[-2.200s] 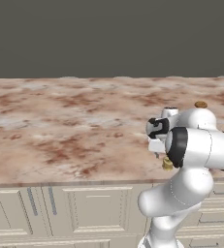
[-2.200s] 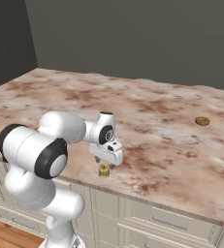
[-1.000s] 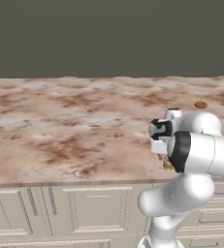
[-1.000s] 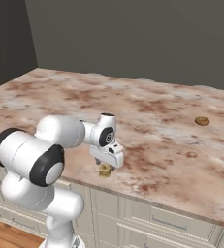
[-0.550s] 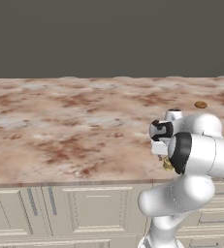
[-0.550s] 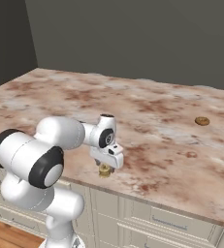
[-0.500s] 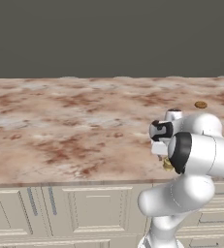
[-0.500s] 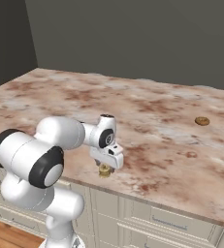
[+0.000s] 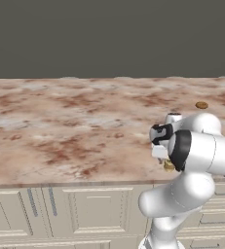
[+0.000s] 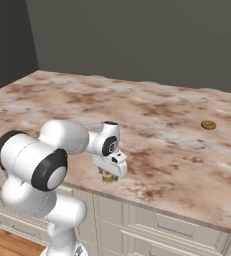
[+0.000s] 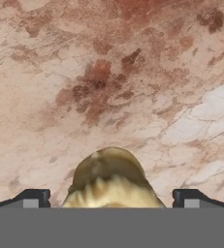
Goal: Pick the jar and candle from the dining table and place them in the open cabinet. Close the cabinet after placing the objects.
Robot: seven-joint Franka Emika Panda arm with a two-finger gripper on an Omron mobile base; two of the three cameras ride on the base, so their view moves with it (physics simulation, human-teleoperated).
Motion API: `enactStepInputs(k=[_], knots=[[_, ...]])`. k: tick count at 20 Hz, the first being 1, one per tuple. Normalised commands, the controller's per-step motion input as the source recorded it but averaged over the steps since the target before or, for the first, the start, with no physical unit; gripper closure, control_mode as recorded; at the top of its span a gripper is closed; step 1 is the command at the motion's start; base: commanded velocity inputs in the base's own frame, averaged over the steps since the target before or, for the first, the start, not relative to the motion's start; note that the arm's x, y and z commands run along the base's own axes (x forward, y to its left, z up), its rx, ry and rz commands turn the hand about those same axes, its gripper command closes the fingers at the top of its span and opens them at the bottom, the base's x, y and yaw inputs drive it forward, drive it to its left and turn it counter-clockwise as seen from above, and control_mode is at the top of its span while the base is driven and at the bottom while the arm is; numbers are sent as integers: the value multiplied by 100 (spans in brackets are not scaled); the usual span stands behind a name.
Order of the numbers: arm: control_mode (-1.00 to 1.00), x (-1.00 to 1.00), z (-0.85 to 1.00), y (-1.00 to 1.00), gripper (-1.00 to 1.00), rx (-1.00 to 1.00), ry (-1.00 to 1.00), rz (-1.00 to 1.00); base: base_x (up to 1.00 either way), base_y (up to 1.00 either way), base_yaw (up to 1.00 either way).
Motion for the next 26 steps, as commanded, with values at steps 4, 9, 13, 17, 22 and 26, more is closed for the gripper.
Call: enactStepInputs(k=[4, 9, 13, 17, 22, 26], knots=[[-100, 0, -12, 0, -100, 0, 0, 0, 0, 0, 0], [-100, -4, -4, 3, -100, 0, -6, 0, 0, 0, 0], [-100, -3, -8, 17, 100, 0, 0, 0, 0, 0, 0], [-100, 0, 0, 1, 100, 0, 0, 0, 0, 0, 0], [-100, 1, 20, 7, 100, -4, -2, -9, 0, 0, 0], [-100, 0, 71, 2, 100, -8, -8, -14, 0, 0, 0]])
